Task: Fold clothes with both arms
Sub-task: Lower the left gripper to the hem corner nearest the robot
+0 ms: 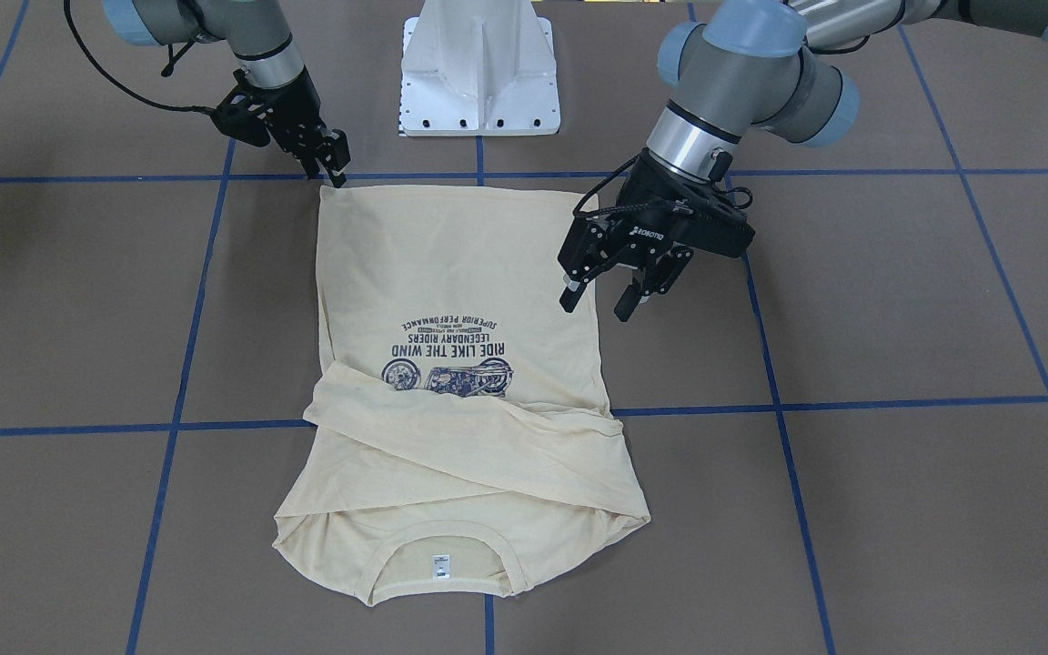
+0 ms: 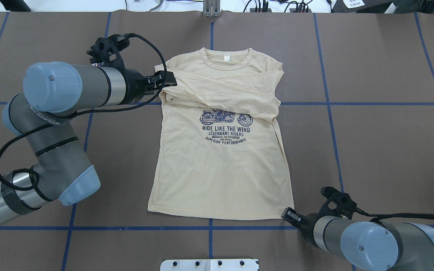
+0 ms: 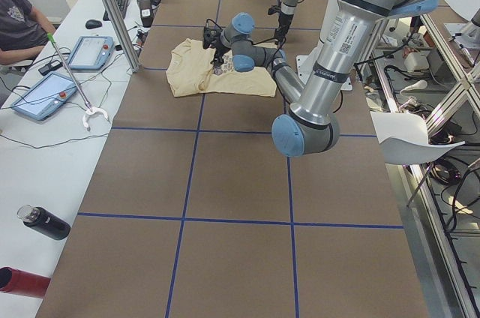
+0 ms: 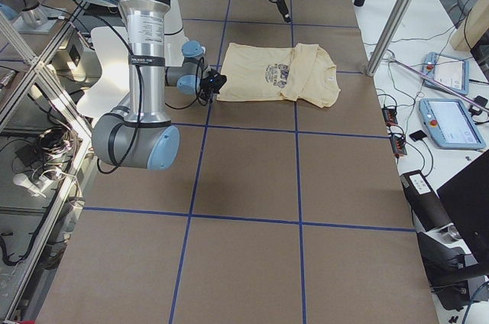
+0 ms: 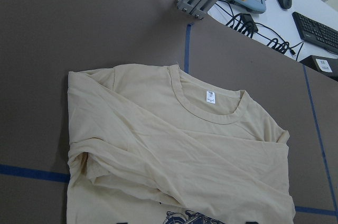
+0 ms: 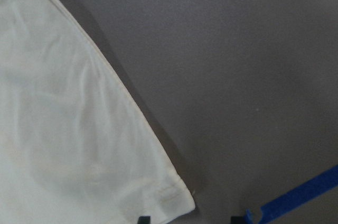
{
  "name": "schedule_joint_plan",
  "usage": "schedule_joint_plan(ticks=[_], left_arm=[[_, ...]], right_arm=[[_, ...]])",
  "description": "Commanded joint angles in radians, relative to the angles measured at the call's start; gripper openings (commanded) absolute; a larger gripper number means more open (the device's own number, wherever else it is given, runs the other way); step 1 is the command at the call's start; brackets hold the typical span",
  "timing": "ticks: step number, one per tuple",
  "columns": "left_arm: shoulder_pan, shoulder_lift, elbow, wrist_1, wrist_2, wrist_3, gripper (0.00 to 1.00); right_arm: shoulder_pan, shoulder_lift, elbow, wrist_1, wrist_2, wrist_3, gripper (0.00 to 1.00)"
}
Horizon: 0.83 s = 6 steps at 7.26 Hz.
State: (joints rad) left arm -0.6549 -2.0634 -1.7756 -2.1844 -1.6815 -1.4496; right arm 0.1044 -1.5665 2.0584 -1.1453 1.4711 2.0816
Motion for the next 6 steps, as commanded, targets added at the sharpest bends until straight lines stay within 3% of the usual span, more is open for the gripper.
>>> schedule_joint_plan(ticks=[1,4,5,6], left_arm=[[0.000,0.006,-0.004,0.000,0.002,0.000,0.79],[0.001,0.011,-0.013,0.000,0.022,0.000,0.80],[0.001,0.012,-0.016,0.000,0.022,0.000,0.80],[0.001,0.012,-0.016,0.000,0.022,0.000,0.80]], right_arm=[[0.001,0.000,-0.001,-0.001,-0.002,0.000,0.57],[0.003,-0.003,-0.003,-0.011,-0.002,-0.002,0.57],[0.003,0.000,-0.003,-0.014,-0.002,-0.002,0.49],[0.003,0.002,-0.001,-0.014,-0.003,-0.002,0.26]])
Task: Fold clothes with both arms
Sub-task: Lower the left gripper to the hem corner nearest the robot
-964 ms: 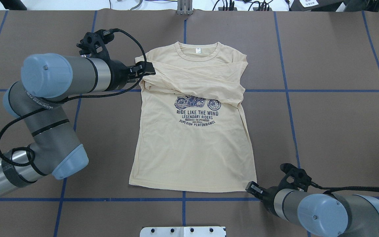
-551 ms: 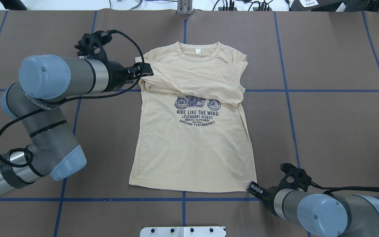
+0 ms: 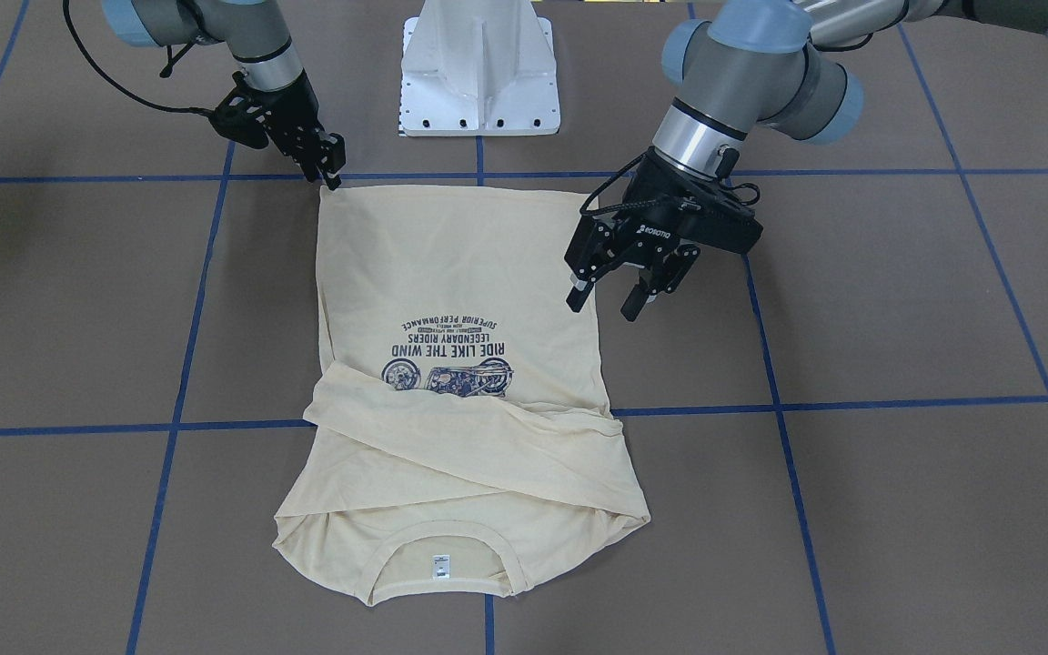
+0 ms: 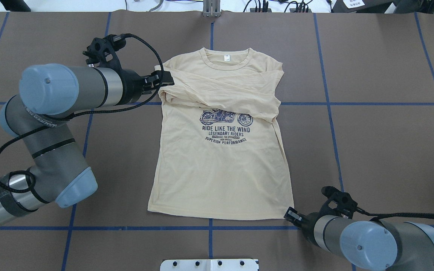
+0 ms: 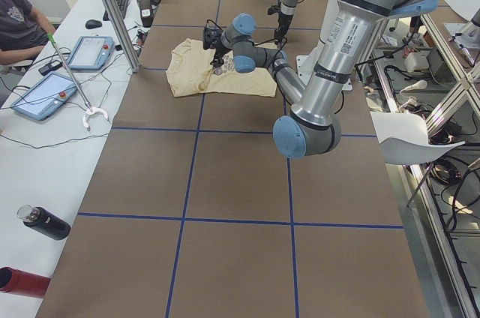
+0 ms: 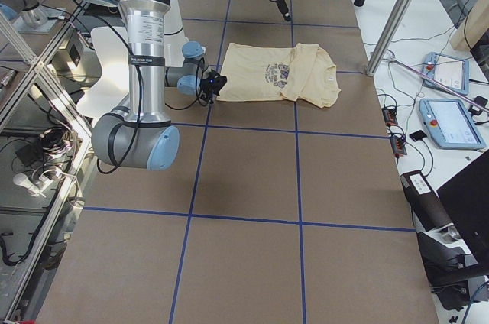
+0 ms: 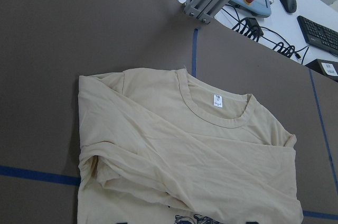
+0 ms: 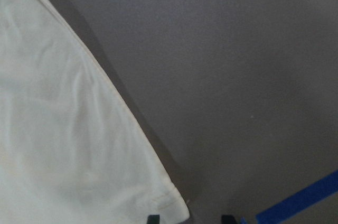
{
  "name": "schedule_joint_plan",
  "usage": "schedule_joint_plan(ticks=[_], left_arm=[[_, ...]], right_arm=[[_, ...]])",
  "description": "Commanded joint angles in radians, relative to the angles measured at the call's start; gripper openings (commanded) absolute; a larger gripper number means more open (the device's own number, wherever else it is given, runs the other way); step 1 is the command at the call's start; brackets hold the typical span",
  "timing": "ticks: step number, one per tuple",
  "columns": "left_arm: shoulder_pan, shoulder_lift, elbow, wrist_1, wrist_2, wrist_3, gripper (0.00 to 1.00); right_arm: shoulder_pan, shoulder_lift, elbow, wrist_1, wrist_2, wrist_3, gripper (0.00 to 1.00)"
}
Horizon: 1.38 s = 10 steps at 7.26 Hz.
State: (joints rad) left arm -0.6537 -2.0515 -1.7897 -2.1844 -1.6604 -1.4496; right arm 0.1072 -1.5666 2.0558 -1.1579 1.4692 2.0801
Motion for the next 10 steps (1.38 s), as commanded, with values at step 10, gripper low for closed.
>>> schedule_joint_plan(ticks=[10], left_arm=[[0.239,0.242,-0.169,0.078,0.002,-0.204,0.79]], right_arm=[[0.031,0.003,0.064,-0.002,0.020,-0.005,0.00]])
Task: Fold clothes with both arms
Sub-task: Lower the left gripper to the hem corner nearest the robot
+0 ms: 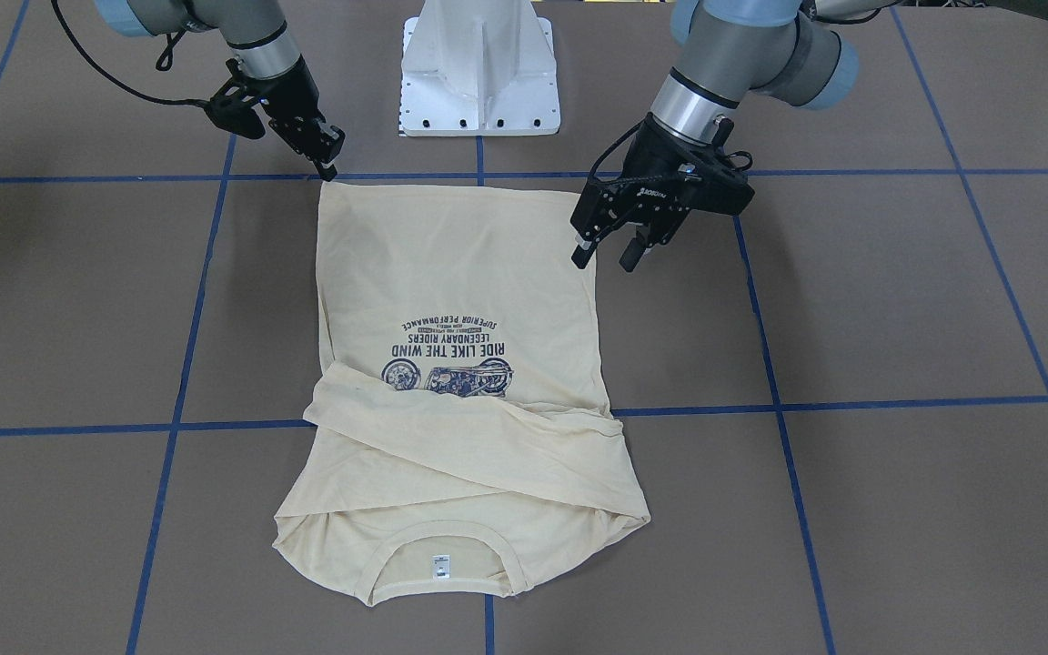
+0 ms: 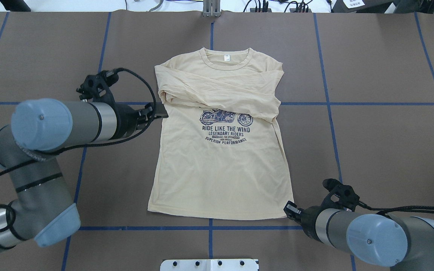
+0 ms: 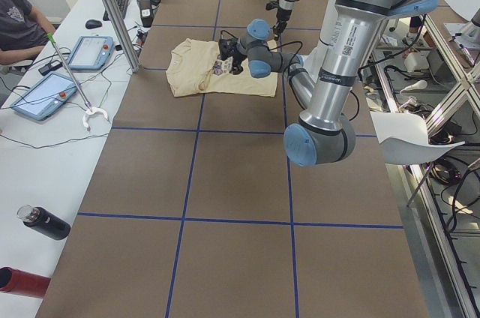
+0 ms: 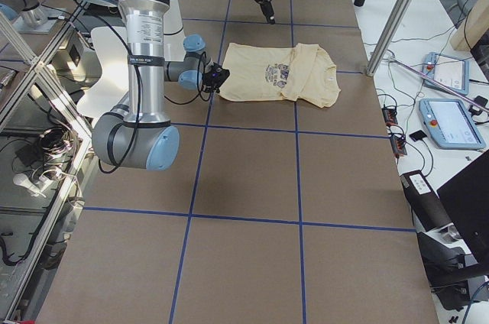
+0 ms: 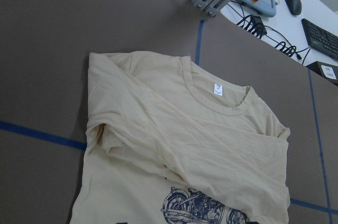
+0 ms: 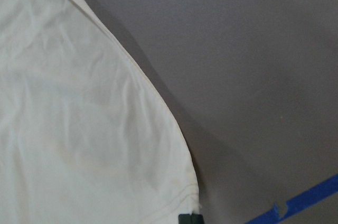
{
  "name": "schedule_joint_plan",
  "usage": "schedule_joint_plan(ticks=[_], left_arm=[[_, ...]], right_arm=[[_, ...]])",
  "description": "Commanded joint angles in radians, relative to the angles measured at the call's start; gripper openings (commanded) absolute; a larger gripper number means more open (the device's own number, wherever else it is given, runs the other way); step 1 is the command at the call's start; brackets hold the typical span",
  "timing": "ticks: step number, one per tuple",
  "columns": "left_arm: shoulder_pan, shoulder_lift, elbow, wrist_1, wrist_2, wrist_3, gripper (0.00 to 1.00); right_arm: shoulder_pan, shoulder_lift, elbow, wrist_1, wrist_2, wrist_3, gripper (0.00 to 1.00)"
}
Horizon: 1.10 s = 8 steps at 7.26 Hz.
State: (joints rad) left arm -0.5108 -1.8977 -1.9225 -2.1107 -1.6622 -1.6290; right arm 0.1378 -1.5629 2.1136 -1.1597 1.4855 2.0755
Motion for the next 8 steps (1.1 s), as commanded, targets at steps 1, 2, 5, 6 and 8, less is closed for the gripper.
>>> schedule_joint_plan(ticks=[1,2,5,6,8], left_arm=[[0.151,0.148,-0.053,0.012,0.004,-0.076,0.78],[0.214,0.202,-0.097,0.038,0.002,-0.124,0.77],[0.248,0.065,-0.087,0.249,-0.102,-0.152,0.79],[0.250,0.016,-0.061,0.292,-0.105,-0.149,0.80],[0.247,0.014,-0.053,0.299,-0.105,-0.146,0.79]], right_arm=[[0.000,-0.002,0.008,0.000,0.005,0.000,0.00],[0.002,-0.005,0.012,0.000,0.009,0.000,0.00],[0.002,-0.003,0.020,0.000,0.009,0.000,0.00],[0.003,-0.003,0.020,0.000,0.009,0.000,0.00],[0.006,-0.002,0.020,0.000,0.009,0.000,0.00]])
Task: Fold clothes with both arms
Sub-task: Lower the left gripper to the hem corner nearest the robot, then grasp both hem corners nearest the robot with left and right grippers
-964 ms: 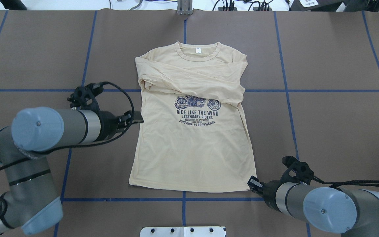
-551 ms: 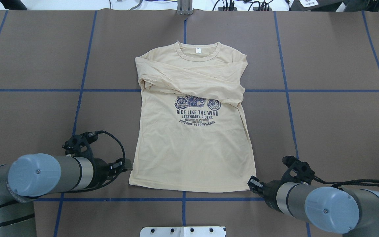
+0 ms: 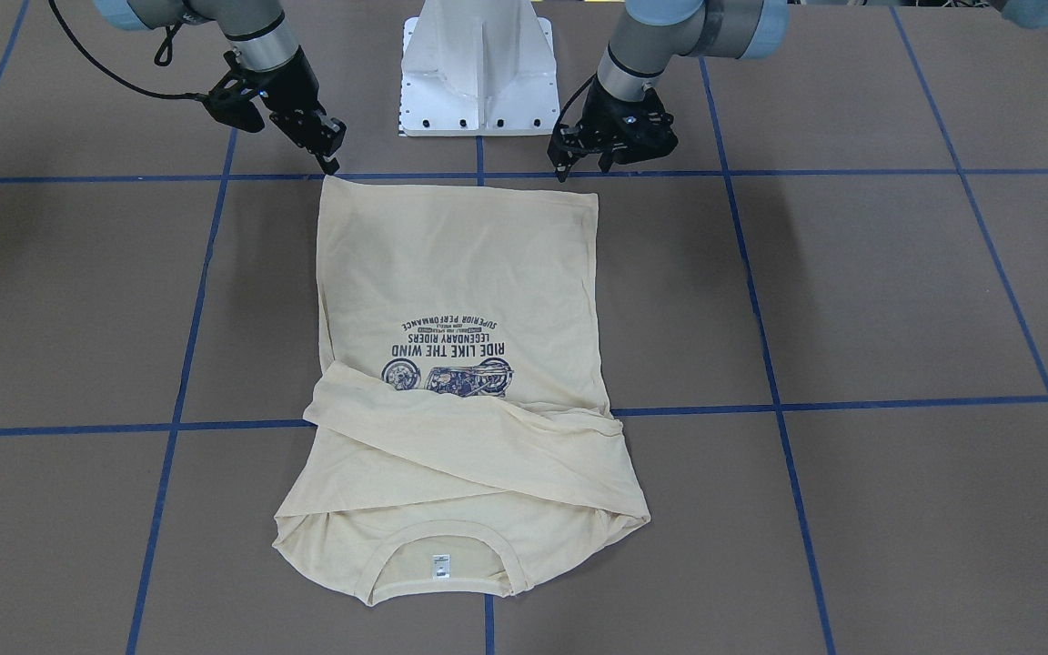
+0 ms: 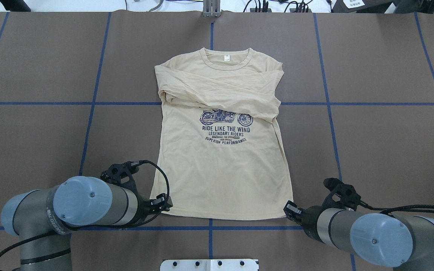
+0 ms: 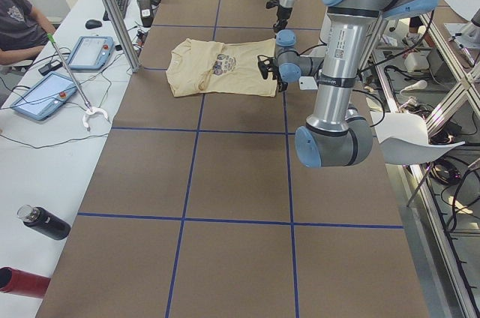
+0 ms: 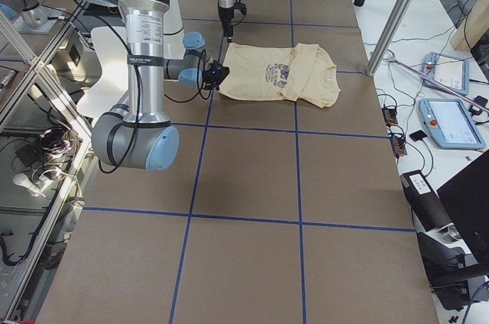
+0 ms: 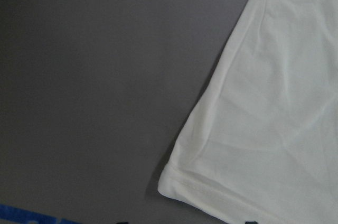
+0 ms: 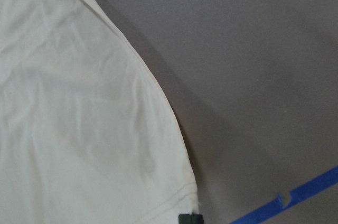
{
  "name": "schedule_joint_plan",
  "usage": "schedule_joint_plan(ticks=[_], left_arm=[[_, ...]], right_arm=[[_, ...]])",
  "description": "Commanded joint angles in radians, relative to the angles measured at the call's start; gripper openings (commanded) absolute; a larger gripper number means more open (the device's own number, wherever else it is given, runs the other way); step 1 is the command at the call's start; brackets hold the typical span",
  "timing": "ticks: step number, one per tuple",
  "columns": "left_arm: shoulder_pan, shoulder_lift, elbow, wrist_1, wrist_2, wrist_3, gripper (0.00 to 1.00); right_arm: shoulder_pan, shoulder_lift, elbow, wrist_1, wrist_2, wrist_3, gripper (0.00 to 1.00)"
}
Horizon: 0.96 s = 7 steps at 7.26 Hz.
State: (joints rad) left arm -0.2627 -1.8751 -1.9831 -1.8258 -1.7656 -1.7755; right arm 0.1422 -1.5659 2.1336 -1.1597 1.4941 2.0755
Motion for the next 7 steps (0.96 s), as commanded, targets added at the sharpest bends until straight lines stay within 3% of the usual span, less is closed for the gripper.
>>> schedule_joint_plan(ticks=[1,5,7], left_arm=[[-0.007,-0.007,0.010,0.017,0.001,-0.002,0.78],[-0.007,-0.003,0.046,0.019,0.009,-0.001,0.75],[-0.006,-0.003,0.052,0.019,0.006,-0.002,0.67]], right_arm=[[0.003,0.000,0.002,0.000,0.000,0.000,0.00],[0.003,0.000,0.002,0.000,-0.002,0.000,0.00],[0.003,-0.002,0.002,0.000,0.000,0.000,0.00]])
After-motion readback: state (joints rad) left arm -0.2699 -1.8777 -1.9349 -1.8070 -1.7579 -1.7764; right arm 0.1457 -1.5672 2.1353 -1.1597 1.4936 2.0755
